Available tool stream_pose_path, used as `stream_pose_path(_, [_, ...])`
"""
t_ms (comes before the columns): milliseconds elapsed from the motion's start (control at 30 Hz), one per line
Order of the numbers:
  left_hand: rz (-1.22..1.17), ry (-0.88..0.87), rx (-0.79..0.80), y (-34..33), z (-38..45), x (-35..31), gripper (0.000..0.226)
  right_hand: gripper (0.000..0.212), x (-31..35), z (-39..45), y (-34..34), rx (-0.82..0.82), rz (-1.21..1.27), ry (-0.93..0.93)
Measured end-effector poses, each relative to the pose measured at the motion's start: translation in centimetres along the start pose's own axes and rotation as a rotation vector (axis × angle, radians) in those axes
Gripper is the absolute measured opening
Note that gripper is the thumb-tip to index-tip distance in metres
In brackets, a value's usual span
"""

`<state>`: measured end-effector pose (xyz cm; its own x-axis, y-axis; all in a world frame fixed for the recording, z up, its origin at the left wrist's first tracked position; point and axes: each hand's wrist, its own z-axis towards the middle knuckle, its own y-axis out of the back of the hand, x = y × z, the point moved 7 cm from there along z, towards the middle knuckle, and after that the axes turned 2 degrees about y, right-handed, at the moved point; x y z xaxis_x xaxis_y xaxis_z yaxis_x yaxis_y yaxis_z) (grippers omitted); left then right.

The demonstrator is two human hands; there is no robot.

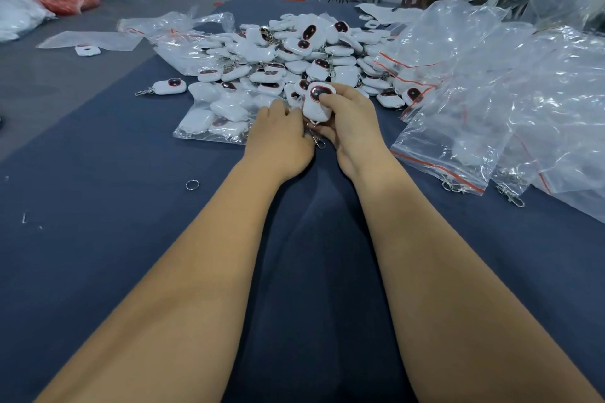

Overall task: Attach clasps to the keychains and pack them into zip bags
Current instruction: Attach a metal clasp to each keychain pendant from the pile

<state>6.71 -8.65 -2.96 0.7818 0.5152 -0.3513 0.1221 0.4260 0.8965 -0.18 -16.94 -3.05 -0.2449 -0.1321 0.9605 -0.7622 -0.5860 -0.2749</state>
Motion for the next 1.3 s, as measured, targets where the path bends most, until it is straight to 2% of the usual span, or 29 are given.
stream_pose_path(200, [-0.801, 0.274, -0.097, 1.4, 0.0, 2.2, 0.035, 0.024, 0.1, -0.2, -0.2, 0.068, -0.038, -0.013])
stream_pose_path(300, [-1.004, 0.339, -0.12, 1.4, 0.1, 2.6, 0.029, 0.023, 0.1, -0.2, -0.5, 0.102, -0.123, 0.019])
stream_pose_path(400, [-1.041, 0.321, -0.106, 1.3, 0.1, 2.6, 0.028, 0.024, 0.1, -0.3, -0.7, 0.126, -0.184, 0.041])
stream_pose_path(533, [-1.027, 0.242, -0.064, 1.4, 0.0, 1.9, 0.009, 0.024, 0.1, -0.5, -0.8, 0.134, -0.212, 0.044])
stream_pose_path(1133, [-0.948, 0.211, -0.144, 1.8, 0.1, 2.1, 0.01, 0.025, 0.2, -0.6, -1.2, 0.161, -0.202, 0.048])
stream_pose_path(1300, [-0.87, 0.179, -0.129, 1.6, 0.1, 1.6, 0.011, 0.023, 0.1, -0.6, -0.9, 0.107, -0.144, 0.032])
